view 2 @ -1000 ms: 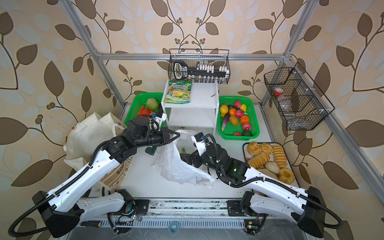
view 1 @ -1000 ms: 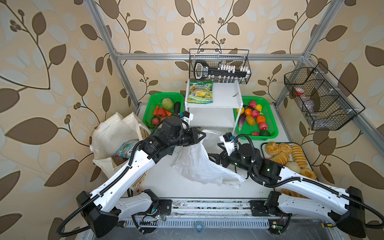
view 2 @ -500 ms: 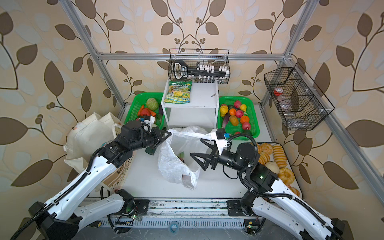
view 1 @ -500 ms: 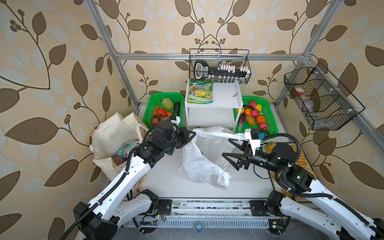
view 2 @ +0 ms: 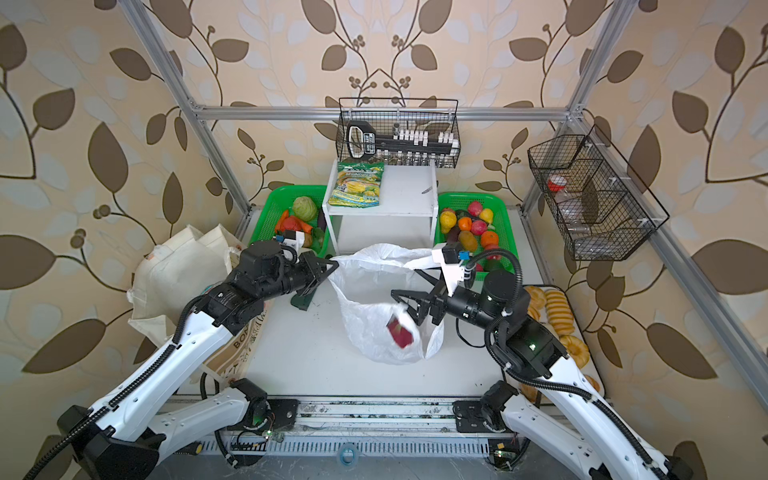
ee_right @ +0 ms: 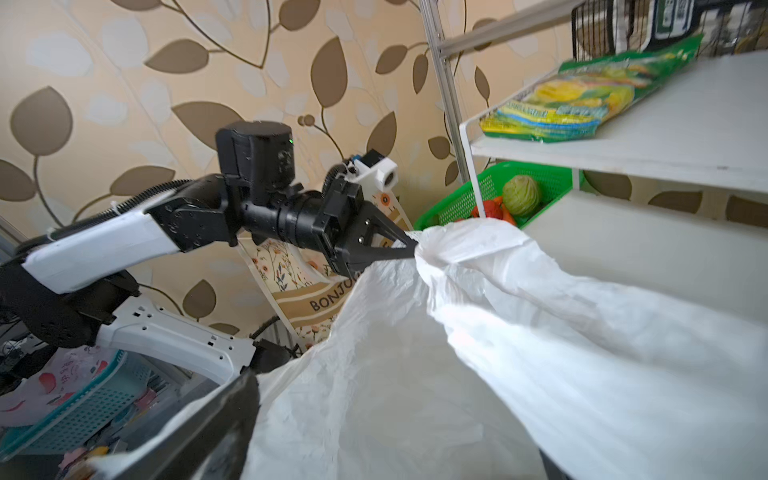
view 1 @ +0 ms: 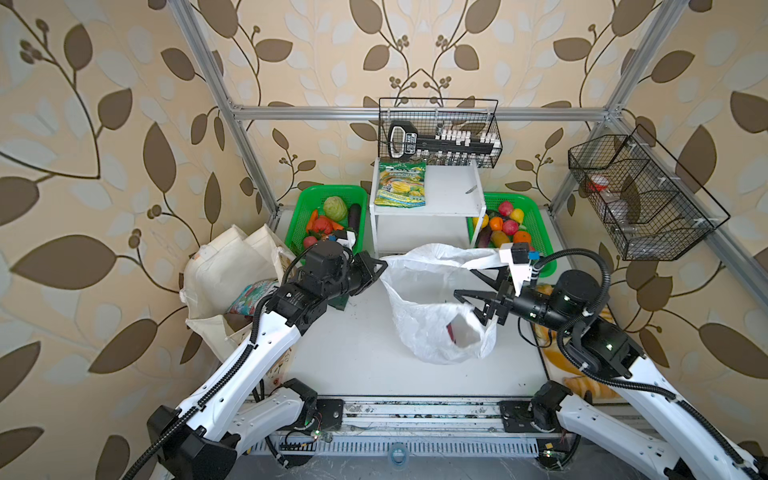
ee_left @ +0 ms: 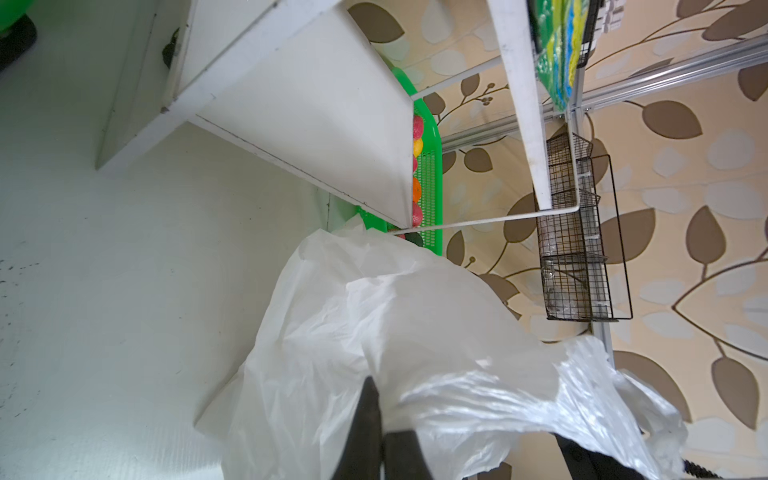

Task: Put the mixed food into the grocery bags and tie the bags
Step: 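Lift the bag handle with the left gripper while the right gripper withdraws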

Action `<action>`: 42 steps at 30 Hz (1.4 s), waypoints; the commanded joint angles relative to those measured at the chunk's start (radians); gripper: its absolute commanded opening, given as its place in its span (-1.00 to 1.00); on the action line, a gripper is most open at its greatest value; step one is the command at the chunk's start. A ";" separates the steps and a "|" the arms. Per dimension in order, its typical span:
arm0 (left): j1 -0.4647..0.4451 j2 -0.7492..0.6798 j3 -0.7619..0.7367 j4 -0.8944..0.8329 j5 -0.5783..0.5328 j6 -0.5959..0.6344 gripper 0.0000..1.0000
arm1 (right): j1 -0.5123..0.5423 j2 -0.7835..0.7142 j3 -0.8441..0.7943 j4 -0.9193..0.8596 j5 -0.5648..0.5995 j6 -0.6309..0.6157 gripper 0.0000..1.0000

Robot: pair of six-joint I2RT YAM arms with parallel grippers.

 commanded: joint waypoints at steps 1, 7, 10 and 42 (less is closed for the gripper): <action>0.012 -0.062 0.037 -0.008 -0.075 0.028 -1.00 | -0.013 0.073 0.066 -0.130 -0.098 0.017 1.00; 0.012 -0.120 0.075 -0.050 -0.146 0.054 -1.00 | -0.015 0.158 0.127 -0.186 -0.229 -0.005 1.00; 0.012 -0.125 0.079 -0.062 -0.153 0.054 -1.00 | -0.011 0.168 0.130 -0.195 -0.311 -0.051 1.00; 0.016 -0.170 0.006 -0.095 -0.284 0.025 -1.00 | -0.341 -0.224 -0.206 -0.074 0.508 -0.020 0.49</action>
